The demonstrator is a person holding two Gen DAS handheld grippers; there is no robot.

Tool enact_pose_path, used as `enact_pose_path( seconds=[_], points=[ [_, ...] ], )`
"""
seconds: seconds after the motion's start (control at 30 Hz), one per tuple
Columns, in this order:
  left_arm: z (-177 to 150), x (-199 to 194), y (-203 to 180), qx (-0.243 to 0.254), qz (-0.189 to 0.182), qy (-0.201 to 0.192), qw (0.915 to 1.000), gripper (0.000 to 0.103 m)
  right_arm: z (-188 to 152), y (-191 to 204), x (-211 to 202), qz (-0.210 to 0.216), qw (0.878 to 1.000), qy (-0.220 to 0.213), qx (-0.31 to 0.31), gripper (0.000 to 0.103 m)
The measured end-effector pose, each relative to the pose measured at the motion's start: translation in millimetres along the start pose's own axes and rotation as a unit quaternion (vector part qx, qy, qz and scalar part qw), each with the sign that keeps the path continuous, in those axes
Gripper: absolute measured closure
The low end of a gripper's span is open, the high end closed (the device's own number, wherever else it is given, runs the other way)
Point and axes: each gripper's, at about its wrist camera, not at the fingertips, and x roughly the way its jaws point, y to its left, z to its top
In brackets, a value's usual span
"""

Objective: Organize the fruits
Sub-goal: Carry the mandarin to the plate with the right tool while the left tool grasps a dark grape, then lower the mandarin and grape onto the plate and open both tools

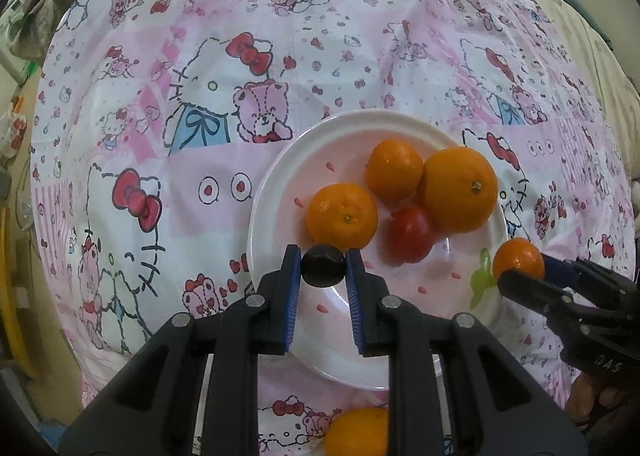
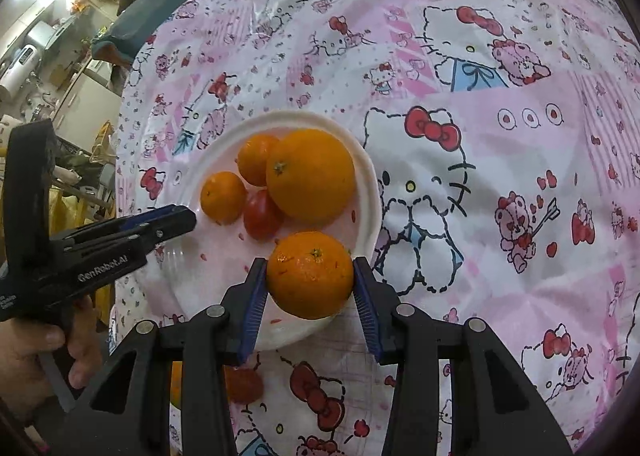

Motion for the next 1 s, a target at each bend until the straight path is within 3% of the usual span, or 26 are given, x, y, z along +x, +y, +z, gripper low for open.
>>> enact_pose_path(
  seconds=[1.0],
  points=[
    [-0.6, -4.2, -6.4, 0.014, 0.009, -0.021, 0.9996, 0.083, 2.7, -1.8, -2.7, -0.002, 1.0, -0.001, 0.01, 0.056]
  ],
)
